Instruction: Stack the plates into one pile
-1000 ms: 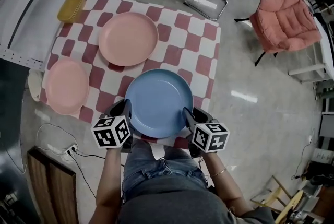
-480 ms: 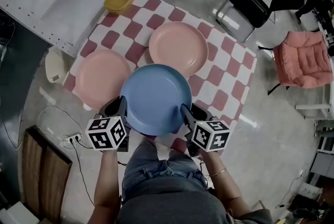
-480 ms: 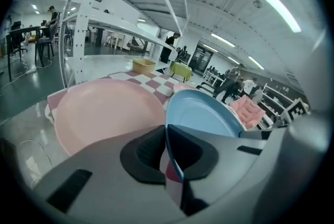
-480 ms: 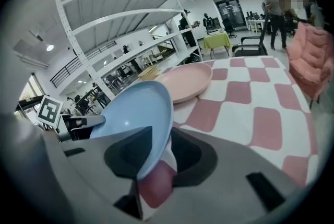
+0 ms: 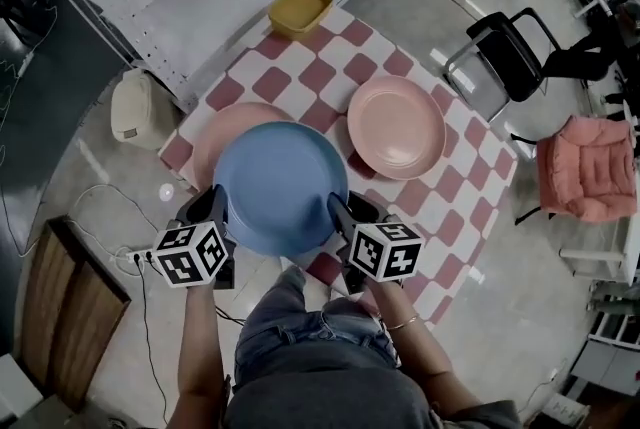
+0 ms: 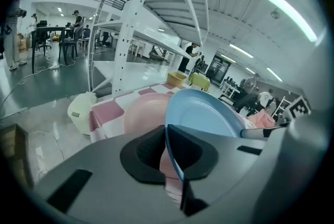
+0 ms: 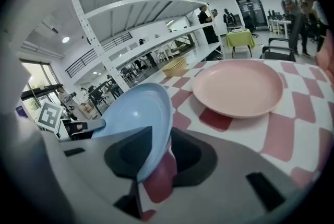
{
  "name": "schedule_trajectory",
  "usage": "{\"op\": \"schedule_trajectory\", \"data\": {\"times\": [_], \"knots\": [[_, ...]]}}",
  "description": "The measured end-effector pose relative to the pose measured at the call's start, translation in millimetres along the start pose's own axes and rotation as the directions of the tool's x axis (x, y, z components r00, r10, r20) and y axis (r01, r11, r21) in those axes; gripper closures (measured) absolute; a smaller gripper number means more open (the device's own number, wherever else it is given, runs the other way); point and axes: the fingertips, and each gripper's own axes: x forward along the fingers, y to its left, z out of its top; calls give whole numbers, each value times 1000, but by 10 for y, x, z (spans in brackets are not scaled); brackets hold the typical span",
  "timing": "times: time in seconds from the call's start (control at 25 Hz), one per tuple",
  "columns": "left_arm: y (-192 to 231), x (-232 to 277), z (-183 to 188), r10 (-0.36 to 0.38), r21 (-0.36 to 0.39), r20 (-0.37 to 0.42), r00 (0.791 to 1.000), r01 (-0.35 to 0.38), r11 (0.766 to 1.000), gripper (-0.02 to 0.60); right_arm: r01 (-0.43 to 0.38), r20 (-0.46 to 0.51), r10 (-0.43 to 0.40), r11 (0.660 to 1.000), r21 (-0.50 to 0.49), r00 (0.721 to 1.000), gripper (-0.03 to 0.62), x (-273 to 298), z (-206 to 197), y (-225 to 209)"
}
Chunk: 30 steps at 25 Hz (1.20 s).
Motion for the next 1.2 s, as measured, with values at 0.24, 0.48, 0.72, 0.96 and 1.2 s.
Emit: {"op": "schedule_trajectory", "data": {"times": [0.24, 0.48, 0.72, 0.96, 1.2], "knots": [[451, 34, 187, 57, -40, 37, 998, -56, 998, 553, -14, -19, 13, 997, -77, 1000, 473, 486, 190, 276], [652, 113, 287, 96, -28, 63, 993, -94, 995, 552, 18, -16, -20, 987, -160, 1000, 473, 789, 275, 335], [743, 214, 279, 125, -7, 37, 991, -125, 992, 548, 52, -15, -56, 976, -214, 998, 479, 960, 286, 305], [807, 293, 191, 150, 21, 5, 989, -150, 988, 540, 76, -5, -80, 957, -280, 997, 484, 983, 296, 312], [829, 316, 181, 169, 20, 30, 985, -169, 985, 538, 99, 14, -100, 938, -333, 995, 482, 988, 291, 316]]}}
